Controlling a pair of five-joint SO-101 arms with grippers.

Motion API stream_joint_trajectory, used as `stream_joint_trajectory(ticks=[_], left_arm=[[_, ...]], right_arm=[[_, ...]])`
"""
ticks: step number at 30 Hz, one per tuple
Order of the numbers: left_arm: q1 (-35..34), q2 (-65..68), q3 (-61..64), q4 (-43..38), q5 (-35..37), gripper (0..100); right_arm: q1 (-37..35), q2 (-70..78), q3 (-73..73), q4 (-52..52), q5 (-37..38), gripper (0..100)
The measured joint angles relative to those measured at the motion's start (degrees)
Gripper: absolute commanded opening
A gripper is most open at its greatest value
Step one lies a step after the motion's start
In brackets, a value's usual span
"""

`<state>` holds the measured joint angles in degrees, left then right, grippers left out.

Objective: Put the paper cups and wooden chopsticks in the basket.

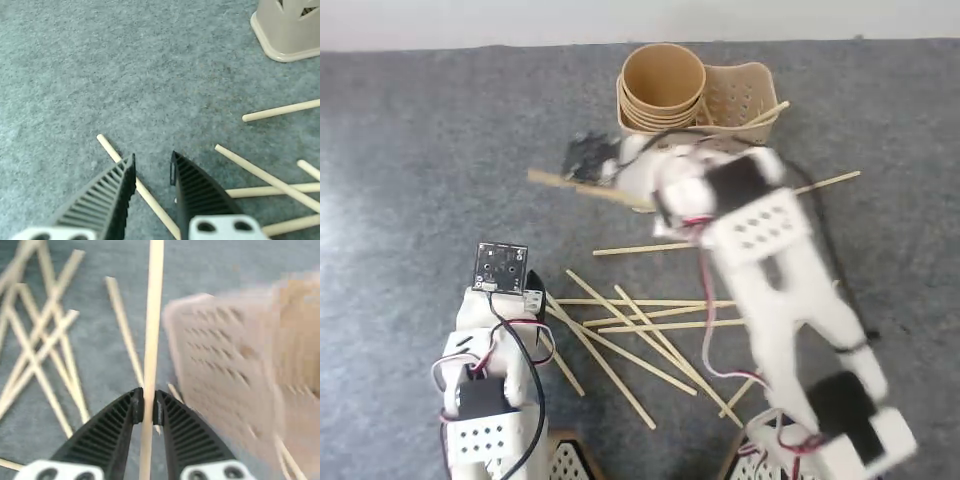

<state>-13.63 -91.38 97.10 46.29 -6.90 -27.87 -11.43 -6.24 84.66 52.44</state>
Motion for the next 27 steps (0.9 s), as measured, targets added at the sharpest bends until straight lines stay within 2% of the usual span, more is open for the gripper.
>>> stream_joint_trajectory(ticks=[5, 13, 21, 27], left_arm=[[0.0, 0.0, 0.0, 0.0, 0.0, 11], [0.0, 0.0, 0.0, 0.0, 0.0, 11], [0.0, 0.0, 0.0, 0.0, 0.0, 11], [0.0, 0.0, 0.0, 0.0, 0.0, 11]], right_arm=[[7.03, -7.38, 0.0, -3.69, -2.02, 0.7], [8.79, -14.77, 0.0, -19.69, -10.29, 0.7], [15.03, -13.36, 3.08, -44.04, -21.45, 0.7], [15.65, -11.43, 12.57, -63.65, -35.6, 0.6]])
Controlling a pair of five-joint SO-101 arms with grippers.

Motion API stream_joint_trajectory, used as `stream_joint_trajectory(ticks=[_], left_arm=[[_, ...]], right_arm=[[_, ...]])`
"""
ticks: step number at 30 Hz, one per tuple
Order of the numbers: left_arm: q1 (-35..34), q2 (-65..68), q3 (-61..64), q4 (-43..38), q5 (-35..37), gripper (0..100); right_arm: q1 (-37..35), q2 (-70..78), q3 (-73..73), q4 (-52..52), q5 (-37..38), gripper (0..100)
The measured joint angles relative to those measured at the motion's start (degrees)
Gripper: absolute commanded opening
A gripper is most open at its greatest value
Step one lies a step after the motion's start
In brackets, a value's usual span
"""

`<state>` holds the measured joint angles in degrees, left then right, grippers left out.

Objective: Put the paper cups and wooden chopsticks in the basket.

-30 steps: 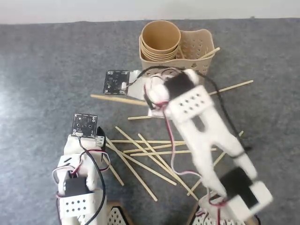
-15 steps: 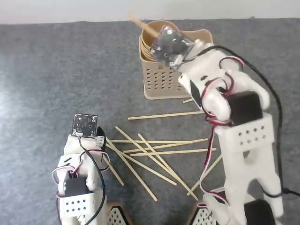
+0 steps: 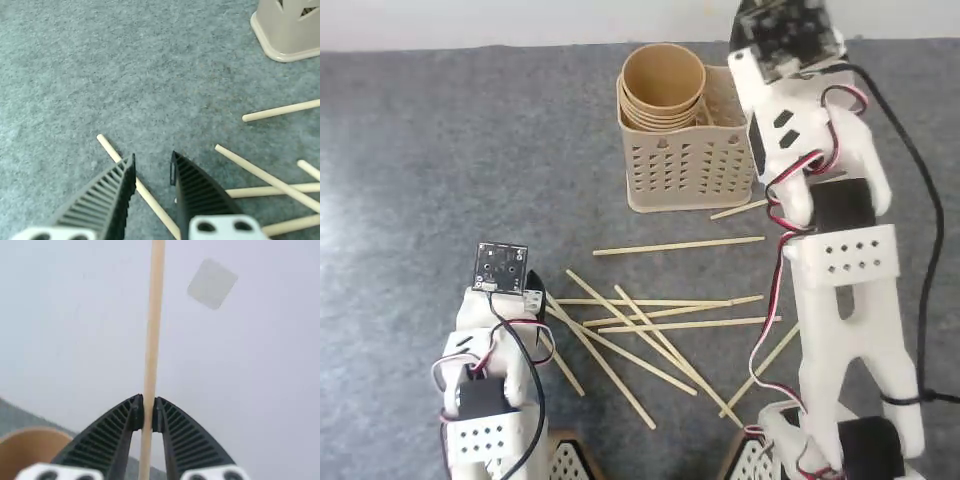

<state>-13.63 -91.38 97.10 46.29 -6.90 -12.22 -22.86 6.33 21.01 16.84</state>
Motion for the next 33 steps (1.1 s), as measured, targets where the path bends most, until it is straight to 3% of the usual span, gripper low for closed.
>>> stream_joint_trajectory(ticks=[6, 20, 29, 33], left_arm=[[0.0, 0.0, 0.0, 0.0, 0.0, 11], [0.0, 0.0, 0.0, 0.0, 0.0, 11], [0.97, 0.0, 0.0, 0.0, 0.0, 11], [0.97, 0.0, 0.0, 0.0, 0.0, 11]], right_arm=[[0.0, 2.2, 2.11, -9.05, -11.25, 0.6], [3.52, 18.29, 2.64, -13.45, -12.57, 0.6], [3.43, 21.27, 9.32, -18.64, -12.57, 1.2], [4.31, 21.1, 13.01, -18.81, -12.31, 13.1]])
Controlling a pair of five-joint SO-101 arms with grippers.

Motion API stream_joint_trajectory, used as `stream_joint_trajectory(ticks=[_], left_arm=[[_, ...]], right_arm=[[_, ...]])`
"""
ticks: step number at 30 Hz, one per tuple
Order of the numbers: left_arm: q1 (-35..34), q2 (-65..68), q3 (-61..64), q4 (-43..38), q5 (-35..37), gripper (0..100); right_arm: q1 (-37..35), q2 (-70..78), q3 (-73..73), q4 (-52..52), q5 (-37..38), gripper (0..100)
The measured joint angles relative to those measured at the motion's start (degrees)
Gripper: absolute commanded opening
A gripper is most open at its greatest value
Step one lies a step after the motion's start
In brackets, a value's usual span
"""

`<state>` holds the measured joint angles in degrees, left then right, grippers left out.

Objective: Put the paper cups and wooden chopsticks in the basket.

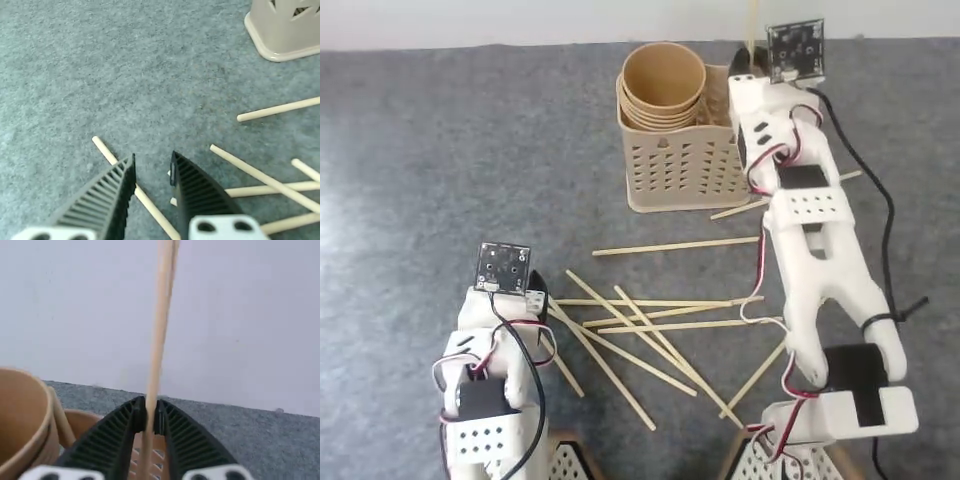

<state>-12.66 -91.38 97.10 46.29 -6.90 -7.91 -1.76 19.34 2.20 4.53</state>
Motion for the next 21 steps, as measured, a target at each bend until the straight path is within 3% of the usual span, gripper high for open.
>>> stream_joint_trajectory(ticks=[4, 12, 21], left_arm=[[0.09, 0.0, 0.0, 0.0, 0.0, 11], [0.09, 0.0, 0.0, 0.0, 0.0, 11], [0.09, 0.0, 0.0, 0.0, 0.0, 11]], right_arm=[[0.0, -0.97, 3.43, -1.05, 3.87, 22.1], [-1.58, -8.0, 9.41, -0.53, 7.38, 16.9], [-1.49, -20.13, 6.59, 10.99, 9.93, 16.9]])
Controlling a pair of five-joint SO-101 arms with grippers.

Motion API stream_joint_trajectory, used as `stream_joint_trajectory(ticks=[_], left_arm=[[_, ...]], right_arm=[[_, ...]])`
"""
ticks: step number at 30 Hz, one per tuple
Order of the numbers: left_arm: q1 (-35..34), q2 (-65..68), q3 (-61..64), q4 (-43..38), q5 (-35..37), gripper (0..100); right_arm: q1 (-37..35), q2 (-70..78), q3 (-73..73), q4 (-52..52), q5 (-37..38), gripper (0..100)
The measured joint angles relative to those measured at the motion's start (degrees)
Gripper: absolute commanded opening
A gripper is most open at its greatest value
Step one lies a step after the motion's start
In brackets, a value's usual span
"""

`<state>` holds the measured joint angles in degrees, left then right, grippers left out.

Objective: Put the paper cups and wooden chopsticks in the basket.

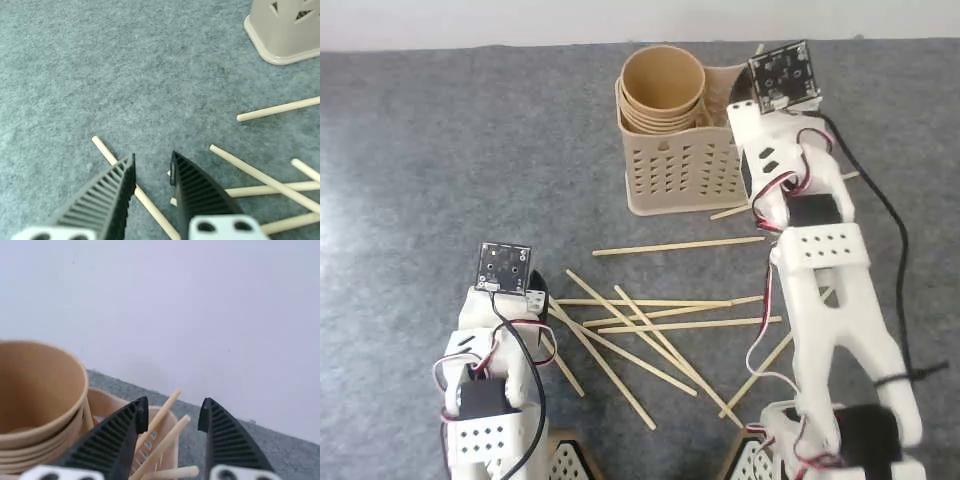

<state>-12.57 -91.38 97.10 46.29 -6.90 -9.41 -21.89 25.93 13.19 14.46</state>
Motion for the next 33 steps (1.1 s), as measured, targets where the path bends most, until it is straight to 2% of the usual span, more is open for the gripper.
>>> stream_joint_trajectory(ticks=[6, 8, 12, 19, 23, 30, 33], left_arm=[[0.0, 0.0, 0.0, 0.0, 0.0, 11], [0.0, 0.0, 0.0, 0.0, 0.0, 11], [0.0, 0.0, 0.0, 0.0, 0.0, 11], [0.0, 0.0, 0.0, 0.0, 0.0, 11], [0.0, 0.0, 0.0, 0.0, 0.0, 11], [0.0, 0.0, 0.0, 0.0, 0.0, 11], [0.0, 0.0, 0.0, 0.0, 0.0, 11]], right_arm=[[0.97, -8.79, -10.99, 14.59, 0.79, 16.9], [2.29, -9.85, -13.8, 20.75, 4.04, 16.9], [4.84, -10.2, -15.65, 34.55, 15.21, 16.9], [8.09, -9.49, -14.42, 54.95, 39.74, 16.5], [10.2, -6.42, -8.09, 54.68, 46.15, 16.5], [11.78, -2.64, 9.58, 37.8, 50.81, 16.5], [9.93, -2.64, 15.38, 35.34, 53.19, 16.5]])
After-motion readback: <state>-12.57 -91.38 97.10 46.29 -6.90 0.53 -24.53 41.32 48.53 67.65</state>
